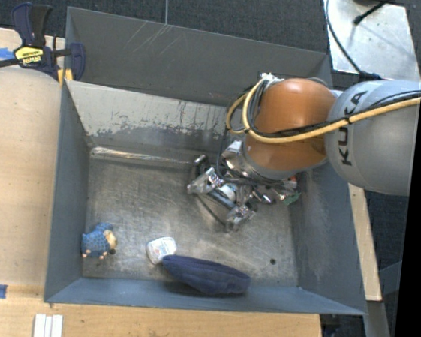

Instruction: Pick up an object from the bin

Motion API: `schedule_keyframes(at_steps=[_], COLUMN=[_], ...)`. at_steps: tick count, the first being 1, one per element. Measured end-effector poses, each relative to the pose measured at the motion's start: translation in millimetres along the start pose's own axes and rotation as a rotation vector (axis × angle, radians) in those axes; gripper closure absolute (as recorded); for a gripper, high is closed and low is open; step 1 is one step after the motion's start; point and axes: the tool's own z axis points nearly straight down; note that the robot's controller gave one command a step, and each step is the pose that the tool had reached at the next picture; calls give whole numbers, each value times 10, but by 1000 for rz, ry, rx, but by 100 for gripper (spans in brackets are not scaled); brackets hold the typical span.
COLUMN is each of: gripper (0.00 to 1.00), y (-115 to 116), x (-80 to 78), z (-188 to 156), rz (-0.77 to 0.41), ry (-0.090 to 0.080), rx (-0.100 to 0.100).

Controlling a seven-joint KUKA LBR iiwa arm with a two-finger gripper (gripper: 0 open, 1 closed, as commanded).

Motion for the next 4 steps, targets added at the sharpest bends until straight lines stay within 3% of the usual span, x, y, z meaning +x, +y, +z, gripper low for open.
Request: schedule_keyframes(at_steps=[1, 2, 3, 4], gripper=[0, 100, 100, 100], y=[-454, -452, 504, 805], x=[-82, -98, -924, -823], z=[132, 132, -813, -1692], rz=[-92, -90, -149, -744], ry=[9, 1, -8, -3], rx=[-14, -9, 2, 3])
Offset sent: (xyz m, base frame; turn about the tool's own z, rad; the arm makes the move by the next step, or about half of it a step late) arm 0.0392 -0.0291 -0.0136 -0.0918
